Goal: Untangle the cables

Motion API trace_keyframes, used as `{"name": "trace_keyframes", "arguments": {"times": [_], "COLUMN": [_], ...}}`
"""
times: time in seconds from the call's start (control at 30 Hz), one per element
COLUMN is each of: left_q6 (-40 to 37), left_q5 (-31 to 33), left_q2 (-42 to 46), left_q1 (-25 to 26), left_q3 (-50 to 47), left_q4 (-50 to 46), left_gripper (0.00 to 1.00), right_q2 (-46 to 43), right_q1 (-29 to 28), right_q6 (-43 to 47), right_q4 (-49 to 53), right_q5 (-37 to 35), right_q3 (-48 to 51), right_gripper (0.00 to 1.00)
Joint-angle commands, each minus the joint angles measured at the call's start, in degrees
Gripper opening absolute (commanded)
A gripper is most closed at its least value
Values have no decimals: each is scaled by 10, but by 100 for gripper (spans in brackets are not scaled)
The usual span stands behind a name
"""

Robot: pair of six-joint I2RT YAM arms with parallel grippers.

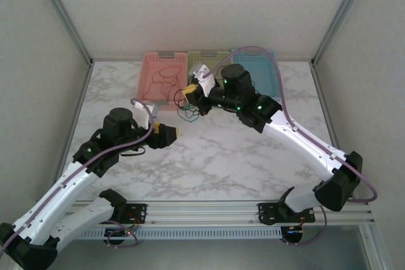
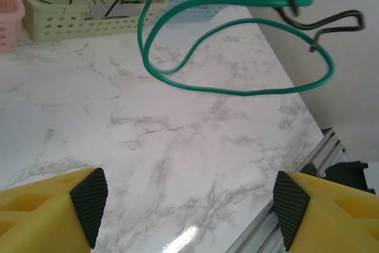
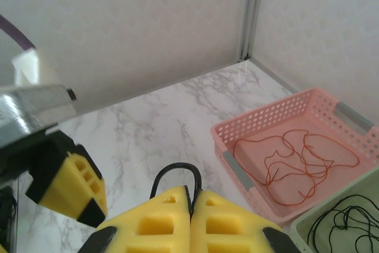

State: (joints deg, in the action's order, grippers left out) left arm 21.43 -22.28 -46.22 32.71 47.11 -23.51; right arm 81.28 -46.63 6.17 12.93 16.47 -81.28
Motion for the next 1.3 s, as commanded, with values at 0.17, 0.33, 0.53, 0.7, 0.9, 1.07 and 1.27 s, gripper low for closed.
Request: {"name": "trace_keyframes", "arguments": {"times": [0.17,0.33,0.53,0.7,0.9,1.07,1.27], "left_q6": [111,199,206,206,204,196,177], "left_q5": [32,31,23,18,15,20,41], "left_q2": [-10,-36,-69,-83,-82,-80,-57], "left_q1": [3,3,3,3,3,3,3], "left_q3": [-43,-81,-79,-72,-73,-68,-60], "left_q4": [136,245,271,279,273,260,202], "left_gripper": [78,76,70,59,33,5,0], "right_q2": [-27,-33,-39,-44,-51,-57,-69], "right_q1": [2,2,2,2,2,2,3], "right_q6": [-54,-68,-72,-74,-75,-67,-35], "right_q4": [-43,-59,-59,-61,-62,-60,-33], "right_q5": [-4,4,7,6,-1,-11,-66], "right_q3": [19,32,36,39,46,48,49], "right_gripper": [0,0,0,0,0,0,0]}}
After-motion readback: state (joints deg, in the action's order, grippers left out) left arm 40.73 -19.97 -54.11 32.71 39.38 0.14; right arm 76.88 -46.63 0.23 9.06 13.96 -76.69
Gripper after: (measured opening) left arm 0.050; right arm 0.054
